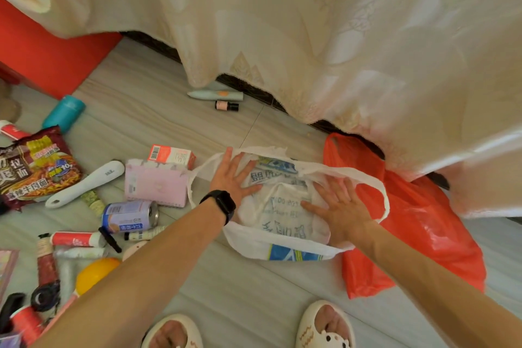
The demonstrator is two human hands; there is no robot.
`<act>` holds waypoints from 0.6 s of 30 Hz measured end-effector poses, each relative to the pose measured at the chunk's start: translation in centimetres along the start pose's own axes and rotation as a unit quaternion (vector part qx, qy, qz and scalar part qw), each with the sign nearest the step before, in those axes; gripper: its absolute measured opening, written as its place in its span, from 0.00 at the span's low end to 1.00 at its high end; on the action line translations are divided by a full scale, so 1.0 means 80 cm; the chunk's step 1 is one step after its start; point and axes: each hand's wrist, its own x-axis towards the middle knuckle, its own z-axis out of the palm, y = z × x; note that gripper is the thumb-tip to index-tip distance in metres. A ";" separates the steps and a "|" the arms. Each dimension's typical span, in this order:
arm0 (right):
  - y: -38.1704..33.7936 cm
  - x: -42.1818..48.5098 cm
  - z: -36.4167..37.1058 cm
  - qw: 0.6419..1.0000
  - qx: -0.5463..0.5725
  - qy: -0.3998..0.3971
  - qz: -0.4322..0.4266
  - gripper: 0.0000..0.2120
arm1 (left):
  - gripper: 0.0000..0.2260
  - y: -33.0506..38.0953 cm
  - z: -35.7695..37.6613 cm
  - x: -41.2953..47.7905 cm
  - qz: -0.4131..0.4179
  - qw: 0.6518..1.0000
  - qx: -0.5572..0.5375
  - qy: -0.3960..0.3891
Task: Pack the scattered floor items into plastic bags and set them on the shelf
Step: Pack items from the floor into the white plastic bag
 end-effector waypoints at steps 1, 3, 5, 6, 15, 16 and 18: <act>0.004 0.001 -0.004 1.000 0.012 -0.003 -0.002 0.44 | 0.40 -0.001 -0.002 0.001 0.007 1.000 -0.015 0.009; 0.008 0.000 -0.019 0.999 0.052 -0.003 0.000 0.39 | 0.33 -0.004 -0.010 0.001 0.021 0.995 -0.093 0.016; 0.007 -0.003 -0.037 0.992 0.115 0.049 0.004 0.29 | 0.21 -0.007 -0.023 -0.003 0.030 0.972 -0.231 0.023; 0.004 -0.003 -0.044 0.986 0.133 0.097 0.007 0.24 | 0.19 -0.007 -0.029 -0.005 0.031 0.961 -0.272 0.037; 0.014 0.034 -0.039 0.992 0.059 0.063 0.093 0.61 | 0.54 0.014 -0.023 0.005 -0.055 0.987 -0.146 0.047; 0.019 0.038 -0.035 0.992 0.056 0.058 0.098 0.62 | 0.54 0.014 -0.017 0.008 -0.064 0.986 -0.147 0.046; 0.023 0.043 -0.033 0.992 0.055 0.047 0.099 0.62 | 0.52 0.016 -0.007 0.013 -0.069 0.982 -0.174 0.034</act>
